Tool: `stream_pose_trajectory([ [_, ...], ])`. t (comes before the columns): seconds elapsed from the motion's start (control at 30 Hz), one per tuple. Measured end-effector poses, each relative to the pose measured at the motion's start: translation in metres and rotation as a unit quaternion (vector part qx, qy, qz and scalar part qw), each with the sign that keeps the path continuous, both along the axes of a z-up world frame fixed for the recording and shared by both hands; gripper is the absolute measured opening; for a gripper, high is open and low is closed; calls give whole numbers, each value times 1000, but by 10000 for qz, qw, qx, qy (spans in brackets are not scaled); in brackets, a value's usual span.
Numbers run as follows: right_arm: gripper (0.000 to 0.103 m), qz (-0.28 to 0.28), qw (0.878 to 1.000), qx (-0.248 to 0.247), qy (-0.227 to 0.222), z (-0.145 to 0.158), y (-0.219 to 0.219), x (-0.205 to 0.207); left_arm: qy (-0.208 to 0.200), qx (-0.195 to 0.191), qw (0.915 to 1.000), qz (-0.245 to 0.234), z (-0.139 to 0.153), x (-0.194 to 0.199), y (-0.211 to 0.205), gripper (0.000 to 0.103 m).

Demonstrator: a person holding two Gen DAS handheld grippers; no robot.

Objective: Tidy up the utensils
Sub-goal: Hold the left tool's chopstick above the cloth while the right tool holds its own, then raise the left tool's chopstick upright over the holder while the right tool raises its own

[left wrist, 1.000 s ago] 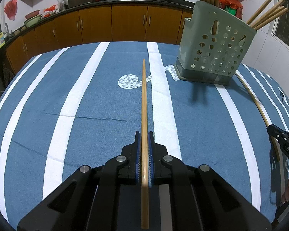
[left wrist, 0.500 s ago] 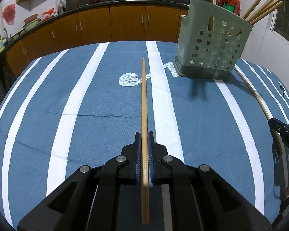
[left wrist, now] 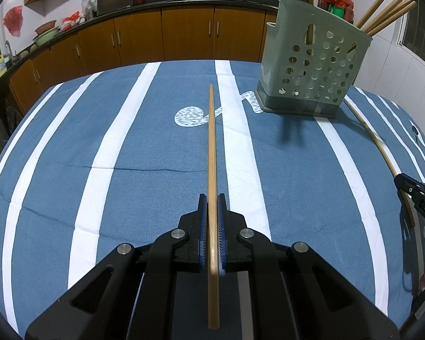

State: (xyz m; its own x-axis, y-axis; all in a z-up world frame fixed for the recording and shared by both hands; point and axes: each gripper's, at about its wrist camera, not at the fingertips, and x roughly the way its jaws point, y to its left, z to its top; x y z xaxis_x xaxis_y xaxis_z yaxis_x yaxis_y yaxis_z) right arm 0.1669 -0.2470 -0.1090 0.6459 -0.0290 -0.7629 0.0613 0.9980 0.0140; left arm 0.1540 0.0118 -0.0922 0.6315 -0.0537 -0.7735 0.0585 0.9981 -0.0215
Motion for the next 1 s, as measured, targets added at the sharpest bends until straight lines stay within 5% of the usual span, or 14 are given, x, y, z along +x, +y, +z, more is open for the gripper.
stream_pose_trajectory([
  [0.3,8,-157,9993,55,-349,31,-14,-9,-104,-181,9998,29,17,-4,4,8],
  [1.0,8,-223,9859,280,-1633,124,-24,-25,-1584,-657,9851,-124,128,-11,11,7],
])
